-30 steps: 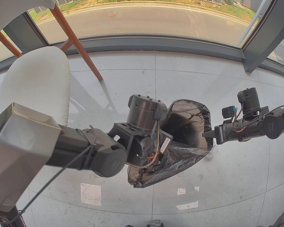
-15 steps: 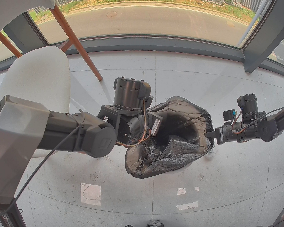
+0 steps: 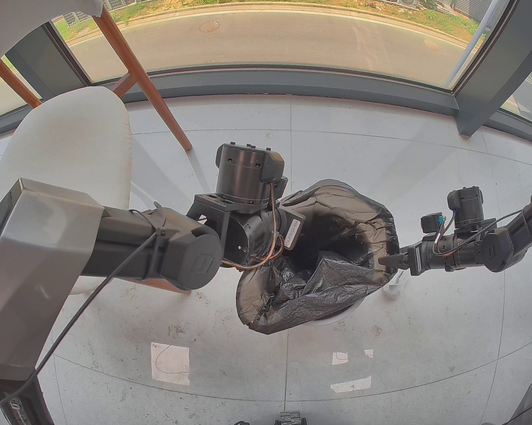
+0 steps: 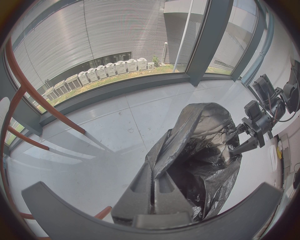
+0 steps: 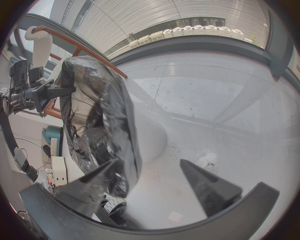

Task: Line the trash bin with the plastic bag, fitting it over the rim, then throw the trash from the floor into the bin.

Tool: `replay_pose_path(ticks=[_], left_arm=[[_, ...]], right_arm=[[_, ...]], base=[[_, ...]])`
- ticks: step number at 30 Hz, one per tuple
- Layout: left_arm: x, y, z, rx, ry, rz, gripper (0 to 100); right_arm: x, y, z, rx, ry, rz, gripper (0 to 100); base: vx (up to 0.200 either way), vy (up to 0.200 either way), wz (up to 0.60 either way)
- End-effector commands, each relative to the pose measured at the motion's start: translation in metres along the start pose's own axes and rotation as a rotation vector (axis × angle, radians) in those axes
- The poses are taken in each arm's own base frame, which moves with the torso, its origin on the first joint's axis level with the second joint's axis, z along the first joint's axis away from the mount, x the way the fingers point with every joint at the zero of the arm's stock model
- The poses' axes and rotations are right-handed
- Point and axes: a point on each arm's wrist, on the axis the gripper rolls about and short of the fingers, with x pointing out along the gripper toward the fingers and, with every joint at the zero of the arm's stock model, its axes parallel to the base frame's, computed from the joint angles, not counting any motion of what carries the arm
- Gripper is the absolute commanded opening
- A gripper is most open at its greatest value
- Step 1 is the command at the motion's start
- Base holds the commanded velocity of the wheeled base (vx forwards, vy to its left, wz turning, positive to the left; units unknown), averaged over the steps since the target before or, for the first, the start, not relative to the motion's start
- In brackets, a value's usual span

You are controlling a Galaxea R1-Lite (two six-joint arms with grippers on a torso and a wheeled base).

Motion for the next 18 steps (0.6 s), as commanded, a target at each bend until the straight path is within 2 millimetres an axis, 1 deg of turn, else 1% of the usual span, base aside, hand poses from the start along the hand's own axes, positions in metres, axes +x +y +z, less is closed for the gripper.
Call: replay_pose_path(ticks=[1,5,9,12,14,18], left_arm=[[0.003,0.0,-0.003,0.001,0.007,0.003,0],[0.008,-0.005,-0.008,0.006,0.022,-0.004,0],[0.013,-0.007,-0.012,0.009,0.028,-0.007,0],[0.015,-0.008,-0.014,0.01,0.033,-0.008,0],[0.015,-0.008,-0.014,0.008,0.033,-0.008,0],[0.014,-0.009,-0.013,0.008,0.031,-0.009,0]], right_arm=[[-0.023,0.012,-0.004,-0.002,-0.001,0.007,100],[-0.034,0.018,-0.018,0.007,0.019,0.032,100],[-0.045,0.023,-0.025,0.02,0.026,0.037,100],[-0.041,0.024,-0.035,0.037,0.064,0.037,100],[-0.033,0.022,-0.04,0.062,0.091,0.033,100],[-0.017,0.02,-0.038,0.093,0.076,0.012,100]], base=[[0.0,0.0,0.0],[0.0,0.0,0.0],[0.0,0.0,0.0],[0.0,0.0,0.0],[0.0,0.0,0.0],[0.0,0.0,0.0]])
